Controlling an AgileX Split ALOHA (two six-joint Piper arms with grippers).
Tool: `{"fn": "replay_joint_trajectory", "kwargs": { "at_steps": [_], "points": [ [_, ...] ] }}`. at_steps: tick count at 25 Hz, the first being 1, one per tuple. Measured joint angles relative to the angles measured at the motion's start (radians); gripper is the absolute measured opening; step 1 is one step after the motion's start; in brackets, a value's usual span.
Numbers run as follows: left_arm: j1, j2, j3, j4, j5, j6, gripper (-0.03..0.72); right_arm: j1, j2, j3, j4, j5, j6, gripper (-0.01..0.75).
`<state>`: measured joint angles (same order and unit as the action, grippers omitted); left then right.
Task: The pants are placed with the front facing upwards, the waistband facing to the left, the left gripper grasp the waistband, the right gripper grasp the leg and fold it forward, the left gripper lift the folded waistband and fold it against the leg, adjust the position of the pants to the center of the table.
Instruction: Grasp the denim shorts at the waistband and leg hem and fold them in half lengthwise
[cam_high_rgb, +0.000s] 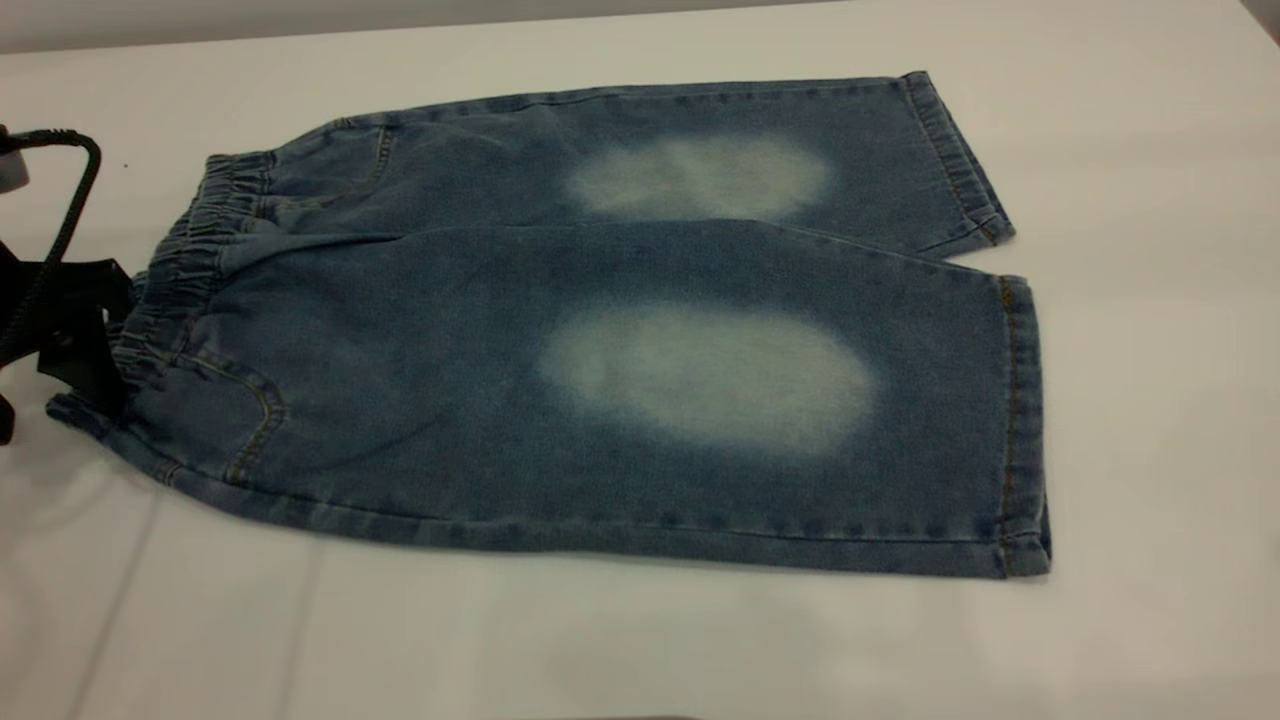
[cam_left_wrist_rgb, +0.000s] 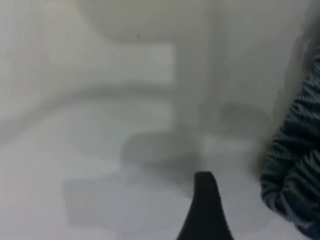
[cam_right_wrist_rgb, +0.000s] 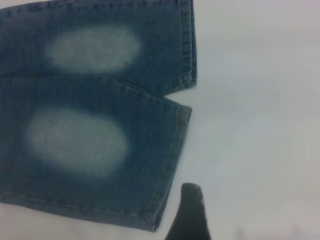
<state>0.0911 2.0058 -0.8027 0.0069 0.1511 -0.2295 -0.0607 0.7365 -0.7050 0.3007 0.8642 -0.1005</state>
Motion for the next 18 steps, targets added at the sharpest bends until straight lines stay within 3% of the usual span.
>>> {"fn": "replay_joint_trajectory", "kwargs": {
  "at_steps": [3, 5, 10, 11, 18],
  "points": [
    [0.000, 0.009, -0.005, -0.007, -0.014, -0.004, 0.473, 0.000, 0.000, 0.000, 0.000, 0.000, 0.000, 0.516],
    [0.000, 0.010, -0.005, -0.007, -0.030, -0.004, 0.413, 0.000, 0.000, 0.000, 0.000, 0.001, 0.000, 0.516],
    [0.000, 0.014, -0.009, -0.007, -0.091, -0.008, 0.084, 0.000, 0.000, 0.000, 0.019, 0.029, -0.004, 0.516],
    [0.000, 0.014, -0.010, -0.007, -0.092, -0.011, 0.058, 0.000, 0.000, 0.000, 0.024, 0.038, -0.012, 0.516],
    [-0.029, -0.050, -0.006, 0.002, -0.040, -0.008, 0.039, 0.000, 0.046, -0.033, 0.045, 0.080, -0.093, 0.516]
  ]
}}
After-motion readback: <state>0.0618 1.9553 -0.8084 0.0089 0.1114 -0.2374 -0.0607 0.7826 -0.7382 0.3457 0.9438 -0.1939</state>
